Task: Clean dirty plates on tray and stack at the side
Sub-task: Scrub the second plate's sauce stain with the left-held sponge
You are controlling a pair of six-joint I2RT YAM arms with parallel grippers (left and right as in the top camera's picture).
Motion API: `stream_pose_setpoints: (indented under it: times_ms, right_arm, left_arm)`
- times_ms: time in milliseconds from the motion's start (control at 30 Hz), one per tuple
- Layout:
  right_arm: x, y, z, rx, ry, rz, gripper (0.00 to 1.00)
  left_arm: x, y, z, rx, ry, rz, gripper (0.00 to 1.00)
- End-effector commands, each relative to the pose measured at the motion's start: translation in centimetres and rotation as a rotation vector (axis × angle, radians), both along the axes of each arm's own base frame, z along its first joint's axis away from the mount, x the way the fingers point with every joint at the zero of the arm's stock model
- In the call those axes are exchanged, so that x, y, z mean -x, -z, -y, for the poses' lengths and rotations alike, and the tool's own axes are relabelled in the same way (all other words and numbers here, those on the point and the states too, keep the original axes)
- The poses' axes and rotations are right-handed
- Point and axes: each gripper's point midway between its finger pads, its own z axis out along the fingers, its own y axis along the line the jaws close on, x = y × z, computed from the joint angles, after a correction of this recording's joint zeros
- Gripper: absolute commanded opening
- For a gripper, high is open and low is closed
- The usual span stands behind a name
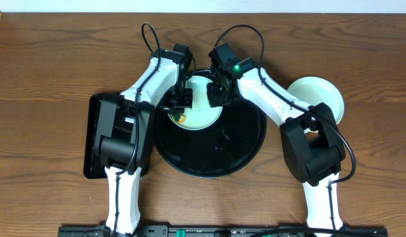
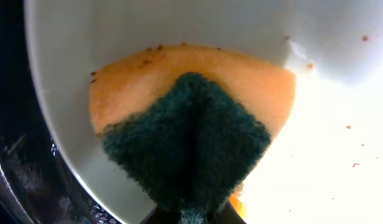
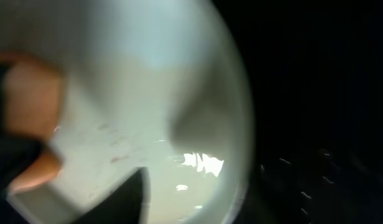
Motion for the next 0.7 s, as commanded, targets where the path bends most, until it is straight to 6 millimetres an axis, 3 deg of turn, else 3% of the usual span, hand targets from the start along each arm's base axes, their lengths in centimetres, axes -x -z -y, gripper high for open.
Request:
stream_pose_setpoints:
  times_ms: [0, 133, 233, 367, 500, 567, 633, 667]
  right_arm:
    - [1.1, 0.7, -0.7, -0.015, 0.027, -0.044, 0.32]
    - [1.8, 2.2, 0.1, 0.003, 0.054, -0.084, 0.2]
    - [2.1, 2.7, 0.4, 0.008, 0.066, -0.101, 0.02]
    - [2.1, 2.7, 0.4, 0.001, 0.07, -0.106, 0.01]
    - [2.0, 2.6, 0.3, -0.004, 0.069, -0.102, 0.01]
    - [2.0, 2.6, 0.4, -0.002, 0.069, -0.105, 0.02]
    - [2.1, 2.7, 0.4, 0.0, 0.07, -0.108, 0.01]
    - [2.1, 2.7, 0.5, 0.002, 0.068, -0.11, 0.02]
  left_arm:
    - [3.2, 3.8, 0.5, 0.002, 0.031, -0.144, 0.08]
    - [3.5, 3.7, 0.5, 0.001, 0.034, -0.156, 0.08]
    - [3.7, 3.6, 0.4, -0.002, 0.034, -0.167, 0.08]
    - [4.2, 3.2, 0.2, -0.006, 0.033, -0.187, 0.11]
    - [3.9, 1.7, 2.2, 0.111, 0.043, -0.173, 0.13]
    - [3.2, 0.1, 3.3, 0.175, 0.042, -0.137, 0.14]
    - [2.4, -1.7, 4.5, 0.244, 0.05, -0.098, 0.22]
    - [1.9, -3.5, 5.9, 0.33, 0.062, -0.06, 0.26]
